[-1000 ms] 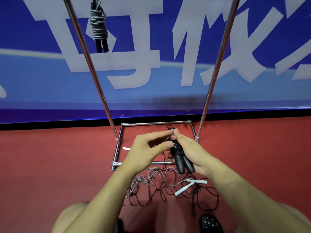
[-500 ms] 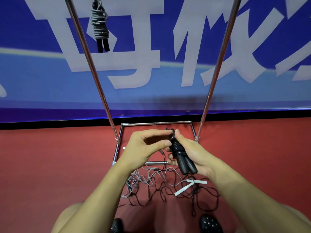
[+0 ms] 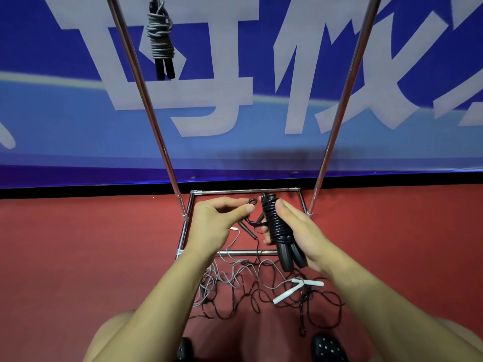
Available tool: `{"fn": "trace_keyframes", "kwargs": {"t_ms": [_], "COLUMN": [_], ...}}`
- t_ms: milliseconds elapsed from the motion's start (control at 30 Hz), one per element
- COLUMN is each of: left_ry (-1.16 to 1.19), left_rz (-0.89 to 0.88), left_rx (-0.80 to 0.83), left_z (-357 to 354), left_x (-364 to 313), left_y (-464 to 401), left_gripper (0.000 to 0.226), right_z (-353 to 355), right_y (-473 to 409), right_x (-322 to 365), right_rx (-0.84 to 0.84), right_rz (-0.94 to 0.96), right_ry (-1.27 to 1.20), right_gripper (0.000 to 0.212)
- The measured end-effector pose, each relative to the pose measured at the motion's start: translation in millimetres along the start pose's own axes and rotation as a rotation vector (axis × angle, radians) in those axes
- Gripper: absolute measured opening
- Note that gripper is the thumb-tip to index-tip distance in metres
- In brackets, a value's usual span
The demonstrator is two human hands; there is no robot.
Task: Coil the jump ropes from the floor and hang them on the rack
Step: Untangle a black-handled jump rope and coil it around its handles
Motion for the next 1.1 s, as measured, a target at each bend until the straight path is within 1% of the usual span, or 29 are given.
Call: {"fn": "trace_keyframes", "kwargs": {"t_ms": [100, 300, 367, 433, 467, 567, 667, 733, 800, 900, 1000, 1100], "left_ry": [-0.005, -0.029, -0.017, -0.024, -0.041, -0.093, -0.111, -0.118, -0.11, -0.097, -0.065, -0.019], "left_rz": [0.006, 0.008, 0.012, 0.0, -0.014, -0.053, -0.064, -0.071, -0.09, -0.137, -0.165, -0.2], "left_rx": [0.031, 0.097, 0.153, 0.242, 0.284, 0.339, 0.336, 0.307, 0.258, 0.17, 0.108, 0.079], "left_z": [-1.3, -1.1, -1.7, -3.0, -3.6, -2.8, -1.1, -1.4, -2.9, -5.6, -8.4, -14.0], "left_x": [-1.5, -2.4, -2.3, -0.3, 0.5, 1.9, 1.8, 1.8, 2.0, 2.5, 5.2, 8.2], "left_y": [1.4, 1.6, 1.2, 0.6, 0.6, 0.5, 1.1, 1.6, 1.9, 3.3, 7.3, 11.3], "left_gripper": [0.013, 0.017, 0.027, 0.042, 0.045, 0.036, 0.03, 0.027, 0.023, 0.016, 0.01, 0.016], "right_z": [-3.0, -2.3, -2.1, -0.6, 0.4, 2.9, 2.4, 2.3, 2.5, 2.6, 2.6, 1.4], "right_y": [2.6, 5.1, 6.1, 7.5, 8.2, 9.9, 11.5, 11.8, 11.7, 10.9, 12.1, 15.5], "right_x": [-0.5, -0.2, 1.6, 2.8, 3.4, 5.1, 7.2, 8.4, 9.7, 11.4, 14.1, 13.5], "right_rx": [0.05, 0.103, 0.128, 0.146, 0.155, 0.187, 0.22, 0.224, 0.209, 0.184, 0.192, 0.202], "right_rz": [-0.002, -0.065, -0.088, -0.113, -0.124, -0.146, -0.153, -0.149, -0.146, -0.15, -0.163, -0.19], "right_ry": [-0.021, -0.008, -0.016, 0.002, 0.015, 0.032, 0.078, 0.105, 0.094, 0.028, -0.009, -0.043], "right_gripper": [0.037, 0.039, 0.035, 0.032, 0.031, 0.034, 0.044, 0.047, 0.044, 0.034, 0.029, 0.036]}}
Point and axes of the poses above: each hand's wrist, its own y-axis away from the middle knuckle, its own z-axis out of the back of the hand, x = y × z, the point moved 4 cm from there along -y, towards the middle knuckle, and after that the axes turned 2 degrees about z, right-handed, at the moved point
